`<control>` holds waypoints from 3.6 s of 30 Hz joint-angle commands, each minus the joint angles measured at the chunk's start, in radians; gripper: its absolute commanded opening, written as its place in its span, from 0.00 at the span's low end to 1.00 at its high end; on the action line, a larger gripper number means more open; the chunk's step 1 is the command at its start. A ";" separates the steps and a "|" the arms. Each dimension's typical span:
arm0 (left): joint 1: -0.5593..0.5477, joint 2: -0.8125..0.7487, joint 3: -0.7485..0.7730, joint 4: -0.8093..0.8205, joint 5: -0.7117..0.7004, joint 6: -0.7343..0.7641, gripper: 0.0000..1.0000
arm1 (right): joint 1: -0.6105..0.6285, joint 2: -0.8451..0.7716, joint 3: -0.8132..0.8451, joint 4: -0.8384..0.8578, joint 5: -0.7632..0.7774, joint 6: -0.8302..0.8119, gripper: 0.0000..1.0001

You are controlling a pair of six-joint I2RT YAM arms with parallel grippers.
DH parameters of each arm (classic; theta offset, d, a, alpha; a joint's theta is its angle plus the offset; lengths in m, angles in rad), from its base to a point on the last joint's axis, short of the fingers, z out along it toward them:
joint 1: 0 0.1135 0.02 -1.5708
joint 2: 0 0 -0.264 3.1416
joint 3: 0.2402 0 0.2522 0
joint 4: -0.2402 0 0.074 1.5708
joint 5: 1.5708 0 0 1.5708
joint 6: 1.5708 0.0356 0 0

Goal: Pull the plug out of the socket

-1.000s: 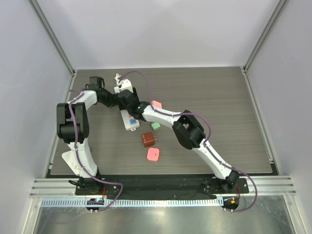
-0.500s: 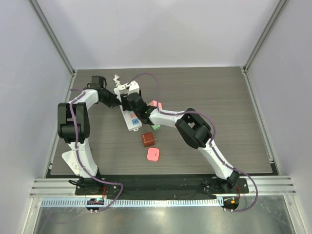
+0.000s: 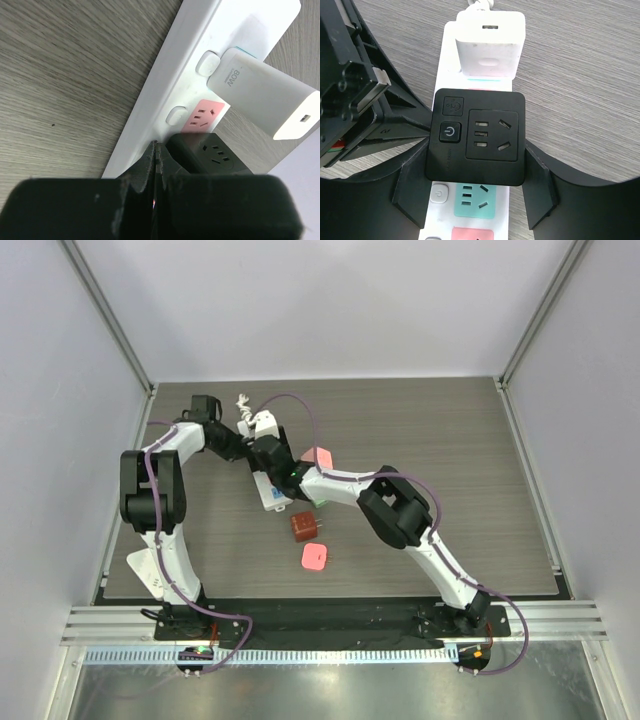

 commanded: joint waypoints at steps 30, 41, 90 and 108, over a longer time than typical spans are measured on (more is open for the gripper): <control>-0.002 0.088 -0.023 -0.100 -0.103 0.050 0.00 | 0.013 -0.165 0.048 0.002 0.026 -0.039 0.01; -0.001 0.071 -0.020 -0.100 -0.089 0.057 0.00 | -0.039 -0.200 0.010 0.002 -0.157 0.116 0.01; 0.028 -0.096 -0.144 0.257 0.239 0.056 0.00 | -0.429 -0.135 -0.277 0.236 -0.580 0.610 0.30; 0.027 -0.091 -0.149 0.265 0.247 0.050 0.00 | -0.429 -0.164 -0.248 0.137 -0.524 0.514 0.85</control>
